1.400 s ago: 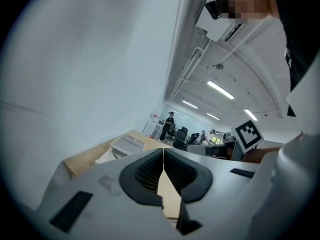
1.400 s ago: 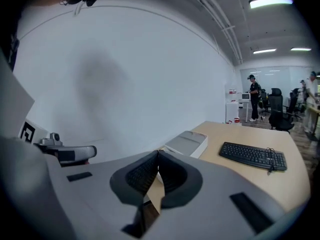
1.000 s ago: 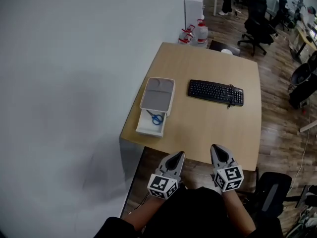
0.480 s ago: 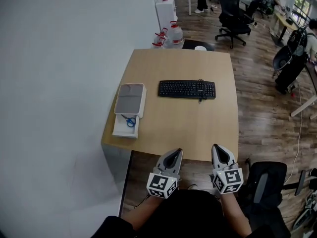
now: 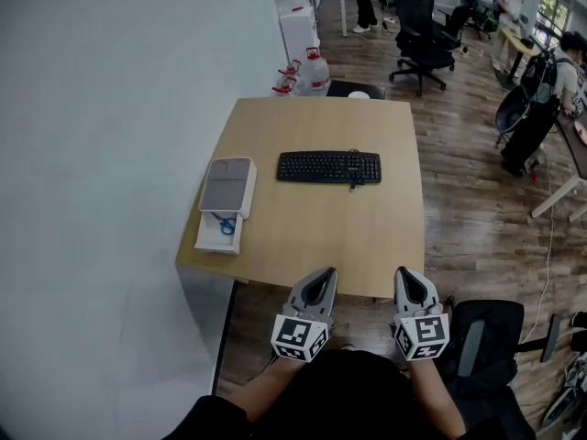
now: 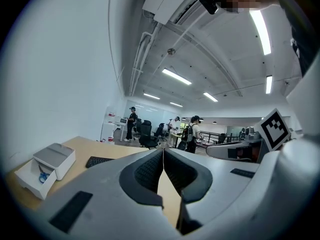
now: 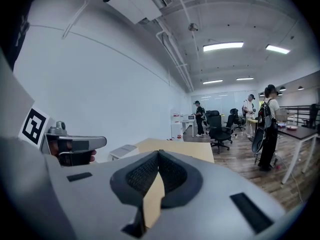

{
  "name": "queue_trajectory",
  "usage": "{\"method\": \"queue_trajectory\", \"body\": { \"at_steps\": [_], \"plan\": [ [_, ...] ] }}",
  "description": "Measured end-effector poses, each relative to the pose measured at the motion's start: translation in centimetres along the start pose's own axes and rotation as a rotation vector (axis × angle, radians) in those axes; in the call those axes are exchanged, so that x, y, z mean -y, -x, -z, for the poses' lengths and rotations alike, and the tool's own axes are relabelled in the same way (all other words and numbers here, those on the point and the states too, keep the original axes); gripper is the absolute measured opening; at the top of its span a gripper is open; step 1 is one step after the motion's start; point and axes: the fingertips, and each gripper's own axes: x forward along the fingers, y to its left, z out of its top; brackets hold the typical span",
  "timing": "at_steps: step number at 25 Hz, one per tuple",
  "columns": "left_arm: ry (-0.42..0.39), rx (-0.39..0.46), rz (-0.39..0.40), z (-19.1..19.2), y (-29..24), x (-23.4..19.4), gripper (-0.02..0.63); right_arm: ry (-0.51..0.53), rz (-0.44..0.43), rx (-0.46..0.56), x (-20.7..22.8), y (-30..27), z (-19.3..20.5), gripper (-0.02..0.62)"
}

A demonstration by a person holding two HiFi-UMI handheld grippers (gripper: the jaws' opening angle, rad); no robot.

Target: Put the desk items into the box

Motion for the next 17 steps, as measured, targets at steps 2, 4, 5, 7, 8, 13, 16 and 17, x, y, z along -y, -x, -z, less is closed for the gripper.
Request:
{"method": "queue_trajectory", "body": {
  "at_steps": [2,4,5,7,8,13,16,17],
  "plan": [
    [-0.009,0.006,0.010,-0.1,0.0,0.7,0.017,0.004,0.005,0.011,0.3,0.5,-0.1,0.060],
    [-0.015,0.011,0.017,-0.1,0.1,1.3,0.017,0.001,0.004,0.020,0.3,1.0,0.0,0.060],
    [-0.017,0.012,0.018,-0.1,0.2,1.5,0.017,0.000,0.002,0.023,0.3,1.2,0.1,0.060],
    [-0.023,0.010,0.017,0.2,0.4,1.9,0.017,-0.001,-0.001,0.028,0.2,1.7,0.4,0.060],
    [-0.025,0.008,0.016,0.3,0.5,2.0,0.017,-0.003,-0.001,0.029,0.2,1.8,0.5,0.060],
    [-0.038,-0.003,0.025,0.5,1.2,2.9,0.017,-0.004,0.007,0.028,0.2,2.8,1.0,0.060],
    [-0.044,-0.007,0.023,0.4,1.6,3.4,0.017,-0.004,0.016,0.002,0.1,3.1,1.8,0.060],
    [-0.046,-0.010,0.020,0.4,1.8,3.5,0.017,-0.007,0.018,-0.008,0.1,3.1,2.1,0.060]
  ]
}}
